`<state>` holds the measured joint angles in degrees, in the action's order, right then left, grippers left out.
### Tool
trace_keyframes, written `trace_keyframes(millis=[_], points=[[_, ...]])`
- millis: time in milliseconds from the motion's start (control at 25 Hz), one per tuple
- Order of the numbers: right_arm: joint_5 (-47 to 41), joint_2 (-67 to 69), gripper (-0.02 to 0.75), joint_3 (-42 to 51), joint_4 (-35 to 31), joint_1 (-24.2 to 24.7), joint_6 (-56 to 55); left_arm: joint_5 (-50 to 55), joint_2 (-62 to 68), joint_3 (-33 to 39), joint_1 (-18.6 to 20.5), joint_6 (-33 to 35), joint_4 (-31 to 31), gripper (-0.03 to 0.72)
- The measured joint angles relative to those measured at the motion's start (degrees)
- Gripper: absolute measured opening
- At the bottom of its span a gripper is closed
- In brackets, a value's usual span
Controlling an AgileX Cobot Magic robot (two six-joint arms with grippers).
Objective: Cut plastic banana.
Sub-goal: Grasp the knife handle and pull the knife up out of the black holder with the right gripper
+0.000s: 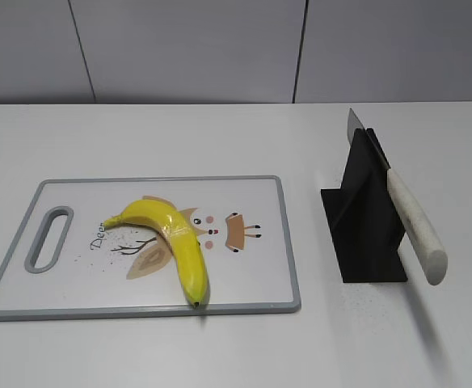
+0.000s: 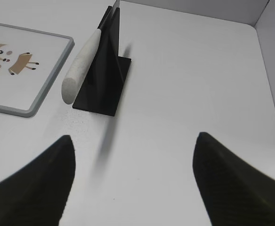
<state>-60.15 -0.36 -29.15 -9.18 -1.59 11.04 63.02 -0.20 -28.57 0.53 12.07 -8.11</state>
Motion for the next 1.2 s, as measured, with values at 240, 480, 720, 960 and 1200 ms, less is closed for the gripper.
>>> trace_keyframes(millis=[240,480,720,960,1200], points=[[0.00,0.00,0.589,0.00,0.00,0.00,0.00,0.00,0.00,0.00,0.00,0.00,0.00,0.539],[0.00,0.00,0.589,0.00,0.00,0.00,0.00,0.00,0.00,0.00,0.00,0.00,0.00,0.539],[-0.20,1.77,0.589,-0.23,0.00,0.00,-2.19,0.00,0.00,0.00,0.00,0.00,0.00,0.538],[-4.51,14.21,0.589,-2.79,0.00,0.00,-3.74,0.00,0.00,0.00,0.00,0.00,0.00,0.538],[-7.76,26.93,0.589,-7.64,0.05,0.00,-6.30,0.00,0.00,0.00,0.00,0.00,0.00,0.538]])
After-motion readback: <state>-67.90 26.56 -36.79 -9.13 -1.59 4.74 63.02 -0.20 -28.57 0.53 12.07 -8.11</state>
